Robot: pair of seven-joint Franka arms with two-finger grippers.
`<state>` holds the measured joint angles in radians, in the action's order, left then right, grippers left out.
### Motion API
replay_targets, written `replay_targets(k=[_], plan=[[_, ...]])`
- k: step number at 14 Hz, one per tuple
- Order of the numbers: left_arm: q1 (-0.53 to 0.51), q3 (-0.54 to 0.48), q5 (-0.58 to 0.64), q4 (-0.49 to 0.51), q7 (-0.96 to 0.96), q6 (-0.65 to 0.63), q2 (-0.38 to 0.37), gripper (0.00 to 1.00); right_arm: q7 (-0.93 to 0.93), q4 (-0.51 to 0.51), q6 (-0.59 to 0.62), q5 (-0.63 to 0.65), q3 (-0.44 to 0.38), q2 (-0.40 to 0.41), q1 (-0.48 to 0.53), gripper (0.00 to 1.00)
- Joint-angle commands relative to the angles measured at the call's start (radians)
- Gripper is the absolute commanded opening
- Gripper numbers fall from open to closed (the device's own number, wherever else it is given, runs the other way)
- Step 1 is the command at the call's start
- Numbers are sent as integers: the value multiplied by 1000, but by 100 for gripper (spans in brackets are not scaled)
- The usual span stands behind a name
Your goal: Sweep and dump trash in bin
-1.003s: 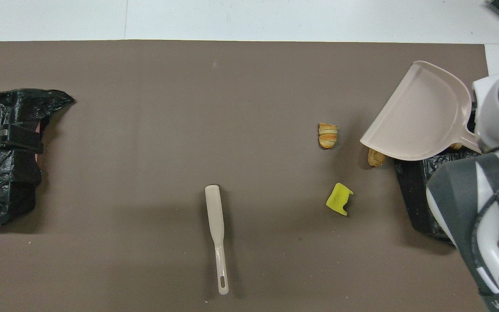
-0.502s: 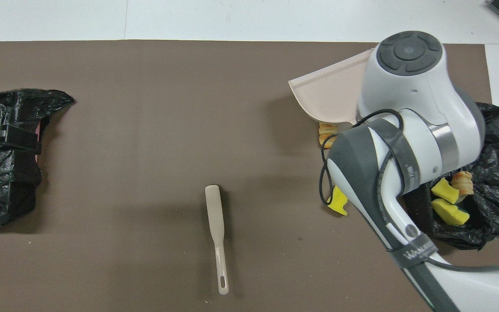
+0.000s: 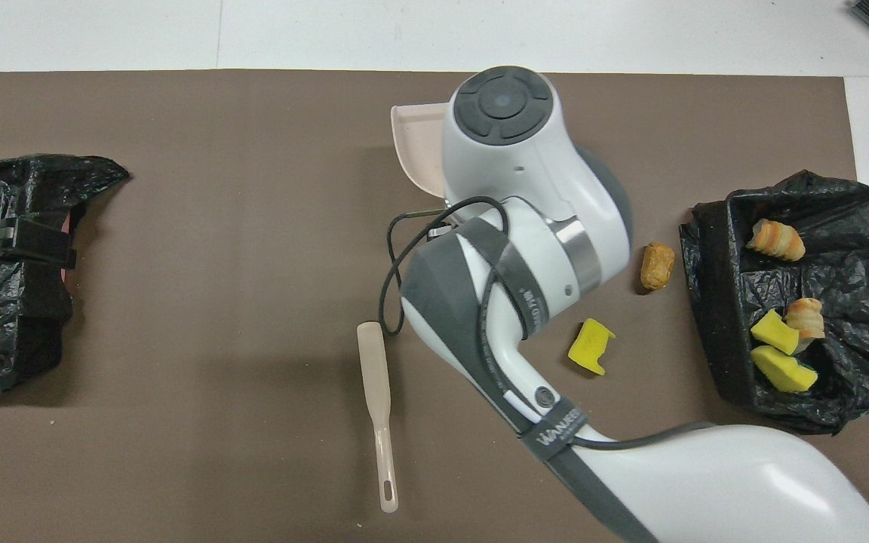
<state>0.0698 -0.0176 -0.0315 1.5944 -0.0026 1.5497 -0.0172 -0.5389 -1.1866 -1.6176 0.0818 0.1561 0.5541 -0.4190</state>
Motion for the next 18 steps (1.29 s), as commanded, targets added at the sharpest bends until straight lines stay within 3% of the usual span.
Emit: replay_targets(k=[1,7,12,14,15,18], plan=[[1,1,-13,32,13,-17,-29,100,-68,151,-27,-25,-3,141,-62,0],[10,4,-13,87,26,-7,-49,100,-115,160,-183,-65,-9,257,-164,0],[31,5,-13,101,27,9,-50,100,-131,157,-171,-66,-1,273,-164,0],[57,5,-13,110,15,44,-41,100,-135,153,-156,-70,0,261,-165,14],[59,7,-14,111,13,59,-35,100,-135,150,-154,-73,6,253,-164,27],[97,7,-16,147,12,147,-23,100,-135,102,-148,-79,6,192,-167,48]])
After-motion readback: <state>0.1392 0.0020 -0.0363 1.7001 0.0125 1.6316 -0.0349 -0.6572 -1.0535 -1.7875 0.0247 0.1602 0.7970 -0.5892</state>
